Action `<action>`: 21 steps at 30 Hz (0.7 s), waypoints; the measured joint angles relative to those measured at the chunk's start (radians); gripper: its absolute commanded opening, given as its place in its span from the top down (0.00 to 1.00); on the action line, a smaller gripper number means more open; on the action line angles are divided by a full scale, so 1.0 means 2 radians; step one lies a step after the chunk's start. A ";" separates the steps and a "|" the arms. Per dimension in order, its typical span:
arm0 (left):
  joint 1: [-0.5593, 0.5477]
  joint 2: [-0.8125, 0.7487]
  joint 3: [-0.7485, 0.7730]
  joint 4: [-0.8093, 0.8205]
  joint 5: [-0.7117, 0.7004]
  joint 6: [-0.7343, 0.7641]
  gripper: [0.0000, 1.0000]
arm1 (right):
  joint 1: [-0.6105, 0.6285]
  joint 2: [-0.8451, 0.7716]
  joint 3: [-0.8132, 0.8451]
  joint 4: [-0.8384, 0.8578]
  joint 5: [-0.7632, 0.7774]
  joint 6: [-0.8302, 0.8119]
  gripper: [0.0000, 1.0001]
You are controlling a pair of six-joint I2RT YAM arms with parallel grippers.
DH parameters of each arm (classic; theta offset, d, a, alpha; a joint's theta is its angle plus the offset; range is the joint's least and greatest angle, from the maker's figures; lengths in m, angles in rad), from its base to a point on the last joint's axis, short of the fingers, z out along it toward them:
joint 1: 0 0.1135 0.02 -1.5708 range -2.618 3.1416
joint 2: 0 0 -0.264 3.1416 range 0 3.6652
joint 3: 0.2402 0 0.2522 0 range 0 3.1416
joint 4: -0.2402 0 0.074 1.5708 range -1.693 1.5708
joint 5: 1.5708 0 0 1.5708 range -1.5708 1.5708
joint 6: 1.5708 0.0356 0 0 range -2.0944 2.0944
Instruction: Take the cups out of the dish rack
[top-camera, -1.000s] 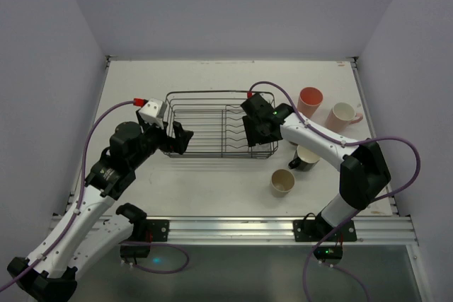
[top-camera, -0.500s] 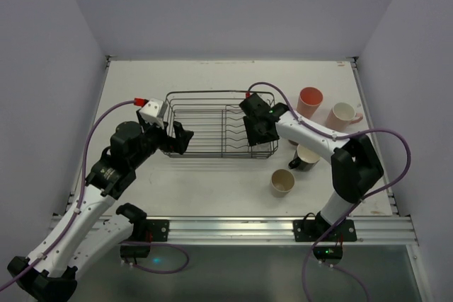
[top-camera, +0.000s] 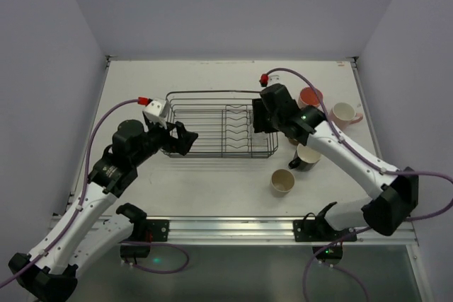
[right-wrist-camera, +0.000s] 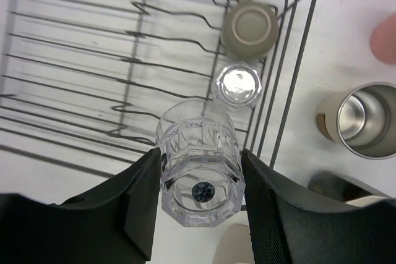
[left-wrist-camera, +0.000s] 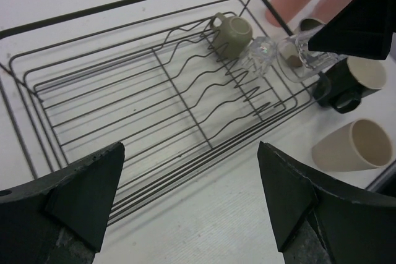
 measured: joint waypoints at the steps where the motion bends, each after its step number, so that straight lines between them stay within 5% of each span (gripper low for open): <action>1: 0.000 0.000 0.000 0.004 0.011 -0.007 0.11 | 0.001 -0.023 -0.002 0.009 -0.007 0.000 0.75; 5: 0.000 -0.002 -0.003 0.041 0.069 -0.057 0.21 | 0.003 -0.125 -0.050 0.081 -0.060 0.005 0.74; 10: 0.000 -0.008 -0.072 0.204 0.176 -0.181 0.30 | 0.003 -0.225 -0.148 0.218 -0.181 0.049 0.74; 21: -0.001 0.029 -0.112 0.388 0.262 -0.332 0.35 | 0.016 -0.184 -0.194 0.403 -0.335 0.138 0.73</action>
